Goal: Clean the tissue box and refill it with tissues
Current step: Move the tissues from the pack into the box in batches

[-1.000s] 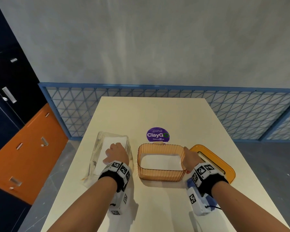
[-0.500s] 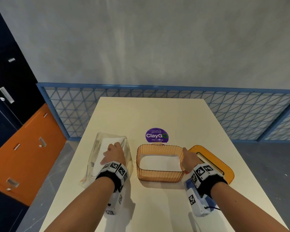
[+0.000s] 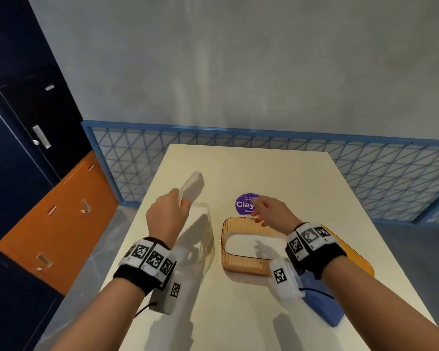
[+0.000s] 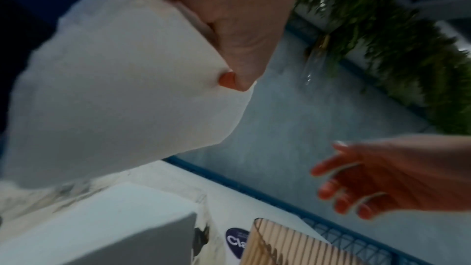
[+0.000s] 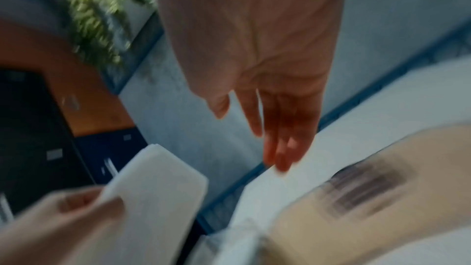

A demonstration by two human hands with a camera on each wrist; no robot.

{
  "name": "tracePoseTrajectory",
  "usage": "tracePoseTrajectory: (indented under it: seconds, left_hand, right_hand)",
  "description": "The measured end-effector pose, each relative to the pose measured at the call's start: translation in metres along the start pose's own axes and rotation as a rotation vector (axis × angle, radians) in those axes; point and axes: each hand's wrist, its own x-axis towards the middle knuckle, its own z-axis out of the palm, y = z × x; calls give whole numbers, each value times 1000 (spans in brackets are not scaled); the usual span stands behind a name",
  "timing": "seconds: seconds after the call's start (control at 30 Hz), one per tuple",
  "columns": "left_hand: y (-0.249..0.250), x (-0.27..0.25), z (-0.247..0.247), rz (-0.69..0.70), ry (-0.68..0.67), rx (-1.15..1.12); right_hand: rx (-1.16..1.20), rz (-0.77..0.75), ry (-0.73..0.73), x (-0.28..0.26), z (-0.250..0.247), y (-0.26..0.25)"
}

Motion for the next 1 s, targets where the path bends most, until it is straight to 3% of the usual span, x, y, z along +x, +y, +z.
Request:
tracePoseTrajectory:
  seconds: [0.07, 0.17, 0.23, 0.3, 0.37, 0.47, 0.57, 0.63, 0.77, 0.93, 1.0]
  left_hand:
    - [8, -11, -5, 104, 51, -36]
    - [8, -30, -1, 343, 99, -157]
    - [-1, -42, 9, 484, 37, -159]
    - [-13, -49, 22, 542, -29, -204]
    - [-24, -56, 30, 428, -75, -372]
    - [-34, -57, 28, 43, -51, -700]
    - [-40, -41, 16, -342, -117, -976]
    - [-47, -24, 14, -480, -209, -1129]
    - [-67, -3, 13, -536, -242, -1226]
    - [-66, -19, 3, -405, -58, -1094]
    - [-65, -32, 10, -388, -56, -980]
  right_hand:
    - [426, 134, -228, 1, 12, -28]
    - [719, 253, -458, 5, 23, -51]
    - [763, 236, -448, 10, 28, -58]
    - [608, 168, -360, 17, 32, -63]
    - [327, 62, -275, 20, 33, -67]
    - [5, -156, -220, 14, 31, -77]
    - [-54, -326, -205, 8, 34, -84]
    - [-41, -382, -199, 8, 39, -85]
    - [119, -331, -177, 14, 50, -78]
    - [421, -146, -151, 19, 73, -54]
    - [434, -97, -166, 20, 86, -39]
